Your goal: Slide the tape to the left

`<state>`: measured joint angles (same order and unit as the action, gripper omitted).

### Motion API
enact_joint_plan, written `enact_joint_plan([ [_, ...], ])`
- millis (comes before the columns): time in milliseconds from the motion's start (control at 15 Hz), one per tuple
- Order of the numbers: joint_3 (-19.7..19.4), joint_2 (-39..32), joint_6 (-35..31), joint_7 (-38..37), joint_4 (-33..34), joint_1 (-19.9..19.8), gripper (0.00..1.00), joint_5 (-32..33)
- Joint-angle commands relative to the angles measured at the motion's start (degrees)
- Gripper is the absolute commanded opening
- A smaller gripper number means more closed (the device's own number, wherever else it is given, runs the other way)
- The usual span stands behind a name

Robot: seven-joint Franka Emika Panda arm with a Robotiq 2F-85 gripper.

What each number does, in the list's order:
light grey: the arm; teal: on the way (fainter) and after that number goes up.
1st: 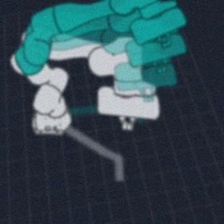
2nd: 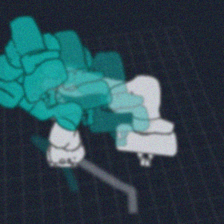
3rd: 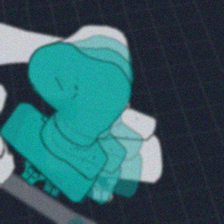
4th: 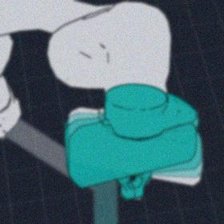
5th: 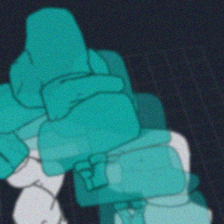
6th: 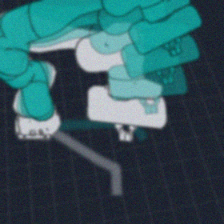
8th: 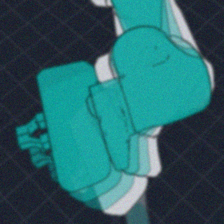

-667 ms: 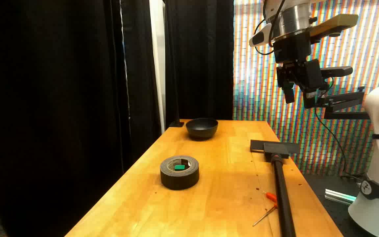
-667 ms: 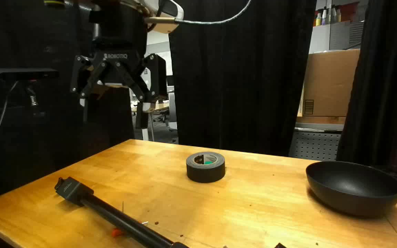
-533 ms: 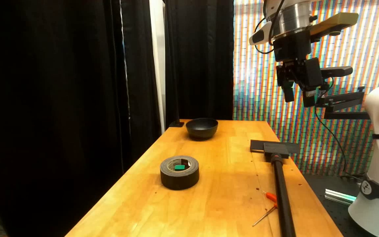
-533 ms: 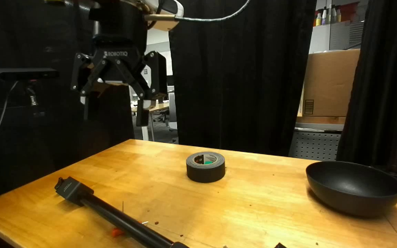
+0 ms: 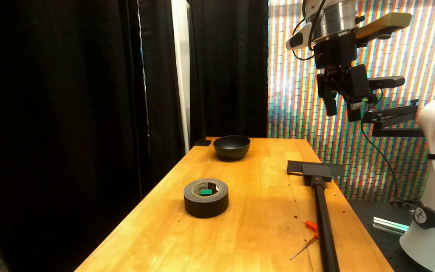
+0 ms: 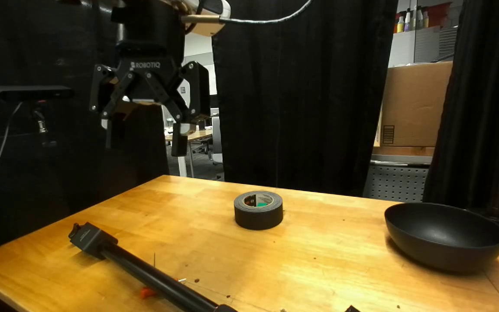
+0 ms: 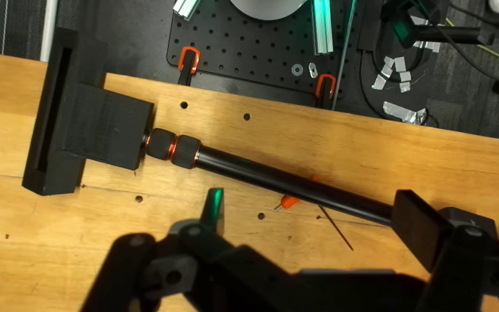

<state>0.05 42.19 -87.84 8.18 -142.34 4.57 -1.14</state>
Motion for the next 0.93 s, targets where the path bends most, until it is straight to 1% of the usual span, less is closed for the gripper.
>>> enact_joint_plan([
  [0,0.05,-0.04,0.09,0.01,0.10,-0.04,1.00,-0.02],
  [333,0.05,-0.04,0.09,0.01,0.10,-0.04,1.00,-0.02],
  [533,1.02,-9.76,-3.80,-0.86,4.90,0.20,1.00,-0.05],
  [733,2.35,-19.35,-9.77,-1.44,9.72,0.72,1.00,-0.55],
  [867,3.18,-26.22,-13.24,-1.49,14.08,0.91,1.00,-0.86],
])
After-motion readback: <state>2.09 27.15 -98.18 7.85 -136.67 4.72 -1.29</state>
